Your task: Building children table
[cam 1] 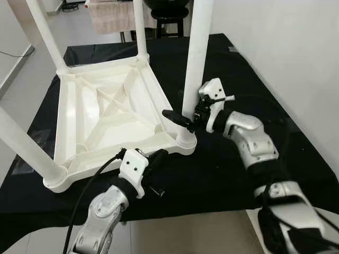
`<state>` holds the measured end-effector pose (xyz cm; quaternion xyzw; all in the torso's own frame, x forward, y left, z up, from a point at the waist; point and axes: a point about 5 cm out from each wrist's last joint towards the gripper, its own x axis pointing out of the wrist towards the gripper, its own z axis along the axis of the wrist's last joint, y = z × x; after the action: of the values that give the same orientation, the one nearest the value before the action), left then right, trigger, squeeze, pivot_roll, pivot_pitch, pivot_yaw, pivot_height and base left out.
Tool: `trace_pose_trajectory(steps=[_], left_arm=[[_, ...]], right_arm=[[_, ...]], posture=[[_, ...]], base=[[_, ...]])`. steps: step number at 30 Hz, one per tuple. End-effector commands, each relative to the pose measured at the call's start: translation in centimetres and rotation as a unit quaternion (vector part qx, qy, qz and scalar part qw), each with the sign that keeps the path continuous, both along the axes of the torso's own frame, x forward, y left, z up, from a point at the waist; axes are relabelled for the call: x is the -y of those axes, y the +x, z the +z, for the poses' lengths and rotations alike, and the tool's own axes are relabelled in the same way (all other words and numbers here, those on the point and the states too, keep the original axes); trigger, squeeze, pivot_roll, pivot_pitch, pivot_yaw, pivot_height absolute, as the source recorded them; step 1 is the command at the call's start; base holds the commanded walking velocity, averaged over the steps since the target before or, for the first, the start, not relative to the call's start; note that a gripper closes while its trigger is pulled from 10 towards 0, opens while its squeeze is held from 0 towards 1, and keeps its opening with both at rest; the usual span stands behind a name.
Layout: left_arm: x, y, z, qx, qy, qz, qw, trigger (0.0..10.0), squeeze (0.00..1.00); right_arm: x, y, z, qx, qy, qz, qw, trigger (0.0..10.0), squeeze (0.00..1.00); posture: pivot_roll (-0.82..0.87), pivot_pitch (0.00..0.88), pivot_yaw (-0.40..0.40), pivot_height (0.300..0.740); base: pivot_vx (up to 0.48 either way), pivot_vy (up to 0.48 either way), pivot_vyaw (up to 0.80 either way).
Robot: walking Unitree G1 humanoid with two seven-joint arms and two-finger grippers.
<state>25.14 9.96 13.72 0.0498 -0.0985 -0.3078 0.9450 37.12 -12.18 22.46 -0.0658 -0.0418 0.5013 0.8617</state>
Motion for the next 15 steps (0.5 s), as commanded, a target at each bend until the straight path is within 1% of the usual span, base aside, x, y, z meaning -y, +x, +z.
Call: trace_pose_trajectory(steps=[1, 2, 3, 4, 8, 9, 10, 11, 12, 15], left_arm=[[0.0, -0.1, -0.4, -0.005, 0.008, 0.002, 1.0, 10.0, 0.0], [0.0, -0.1, -0.4, -0.005, 0.008, 0.002, 1.0, 10.0, 0.0], [0.0, -0.1, -0.4, -0.005, 0.008, 0.002, 1.0, 10.0, 0.0], [0.0, -0.1, -0.4, -0.005, 0.008, 0.002, 1.0, 10.0, 0.0], [0.0, -0.1, -0.4, -0.005, 0.008, 0.001, 1.0, 10.0, 0.0], [0.0, -0.2, -0.4, -0.005, 0.008, 0.001, 1.0, 10.0, 0.0], [0.0, -0.2, -0.4, -0.004, 0.008, 0.001, 1.0, 10.0, 0.0], [0.0, -0.2, -0.4, -0.004, 0.008, 0.001, 1.0, 10.0, 0.0], [0.1, -0.2, -0.4, -0.004, 0.008, 0.002, 1.0, 10.0, 0.0], [0.1, -0.2, -0.4, -0.004, 0.008, 0.002, 1.0, 10.0, 0.0]], right_arm=[[-0.5, -0.2, 0.0, -0.009, -0.004, 0.051, 0.999, 10.0, 0.0], [-0.5, -0.3, 0.0, -0.015, -0.009, 0.074, 0.997, 10.0, 0.0], [-0.5, -0.3, 0.0, -0.015, -0.009, 0.074, 0.997, 10.0, 0.0], [-0.4, -0.3, 0.0, -0.025, -0.014, 0.091, 0.995, 10.0, 0.0], [-0.2, 0.1, -0.3, -0.037, -0.02, 0.096, 0.994, 10.0, 0.0], [-0.2, 0.3, -0.4, -0.044, -0.019, 0.093, 0.995, 8.9, 0.0], [-0.1, 0.5, -0.5, -0.05, -0.014, 0.093, 0.994, 1.2, 0.0], [-0.1, 0.5, -0.5, -0.05, -0.014, 0.093, 0.994, 1.2, 0.0], [0.0, 0.7, -0.6, -0.052, -0.012, 0.092, 0.994, 0.0, 0.0], [0.2, 0.8, -0.8, -0.047, -0.013, 0.085, 0.995, 0.0, 0.0]], posture=[[0.02, 0.097, -0.017, 0.74], [0.02, 0.098, -0.017, 0.74], [0.02, 0.098, -0.017, 0.74], [0.02, 0.098, -0.018, 0.74], [0.02, 0.1, -0.02, 0.74], [0.03, 0.1, -0.021, 0.74], [0.03, 0.101, -0.023, 0.74], [0.03, 0.101, -0.023, 0.74], [0.03, 0.102, -0.024, 0.74], [0.03, 0.104, -0.024, 0.74]], base=[[0.0, 0.0, 0.0], [0.0, 0.0, 0.0], [0.0, 0.0, 0.0], [0.0, 0.0, 0.0], [0.0, 0.0, 0.0], [0.0, 0.0, 0.0], [0.0, 0.0, 0.0], [0.0, 0.0, 0.0], [0.0, 0.0, 0.0], [0.0, 0.0, 0.0]])
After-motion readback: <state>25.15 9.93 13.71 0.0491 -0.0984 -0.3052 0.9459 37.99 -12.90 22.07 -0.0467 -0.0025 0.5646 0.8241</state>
